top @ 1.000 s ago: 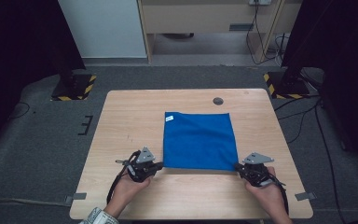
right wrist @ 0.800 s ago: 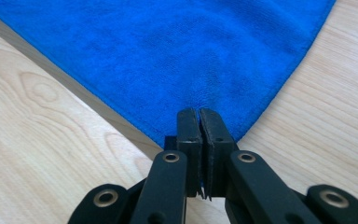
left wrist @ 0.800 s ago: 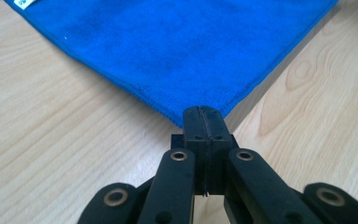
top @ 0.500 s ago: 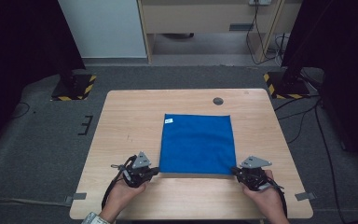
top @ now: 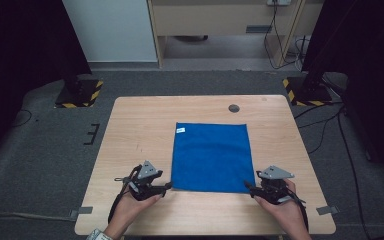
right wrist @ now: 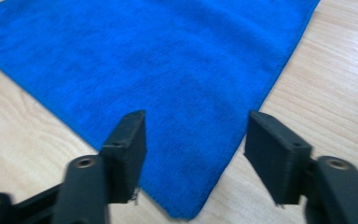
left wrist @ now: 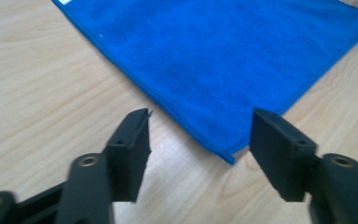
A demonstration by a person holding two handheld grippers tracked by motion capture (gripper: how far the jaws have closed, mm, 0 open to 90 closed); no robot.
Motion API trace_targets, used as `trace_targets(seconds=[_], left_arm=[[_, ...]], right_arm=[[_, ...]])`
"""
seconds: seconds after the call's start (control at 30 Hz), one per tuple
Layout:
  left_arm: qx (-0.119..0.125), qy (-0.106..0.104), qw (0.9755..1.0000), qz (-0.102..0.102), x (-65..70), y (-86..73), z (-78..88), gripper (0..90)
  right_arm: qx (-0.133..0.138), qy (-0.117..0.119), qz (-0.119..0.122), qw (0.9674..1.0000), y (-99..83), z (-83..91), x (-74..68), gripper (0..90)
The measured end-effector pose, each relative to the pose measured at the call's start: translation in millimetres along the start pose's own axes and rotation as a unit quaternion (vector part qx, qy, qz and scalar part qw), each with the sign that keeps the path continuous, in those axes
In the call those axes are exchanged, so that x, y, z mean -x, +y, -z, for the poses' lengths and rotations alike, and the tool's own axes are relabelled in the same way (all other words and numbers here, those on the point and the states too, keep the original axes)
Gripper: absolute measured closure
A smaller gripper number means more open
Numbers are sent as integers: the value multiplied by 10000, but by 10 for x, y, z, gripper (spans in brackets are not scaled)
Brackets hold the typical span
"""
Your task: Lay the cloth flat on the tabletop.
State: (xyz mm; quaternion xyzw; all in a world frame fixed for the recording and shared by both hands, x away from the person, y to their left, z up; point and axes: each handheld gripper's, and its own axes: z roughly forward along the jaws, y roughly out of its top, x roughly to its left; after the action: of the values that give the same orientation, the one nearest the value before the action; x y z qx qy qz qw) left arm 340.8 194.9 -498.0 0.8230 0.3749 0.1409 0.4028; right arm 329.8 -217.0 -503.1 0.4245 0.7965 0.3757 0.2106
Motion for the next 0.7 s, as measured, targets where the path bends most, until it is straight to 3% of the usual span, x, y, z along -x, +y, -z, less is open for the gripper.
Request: trace_targets(seconds=[0.37,0.7], left_arm=[[-26,24,10000,85,-124,48,-111,181],[5,50,9999,97,-209,113,-188,135]], right_arm=[[137,-75,-125,9998,48,-125,41,205],[139,-65,-140,9998,101,-199,48,139]])
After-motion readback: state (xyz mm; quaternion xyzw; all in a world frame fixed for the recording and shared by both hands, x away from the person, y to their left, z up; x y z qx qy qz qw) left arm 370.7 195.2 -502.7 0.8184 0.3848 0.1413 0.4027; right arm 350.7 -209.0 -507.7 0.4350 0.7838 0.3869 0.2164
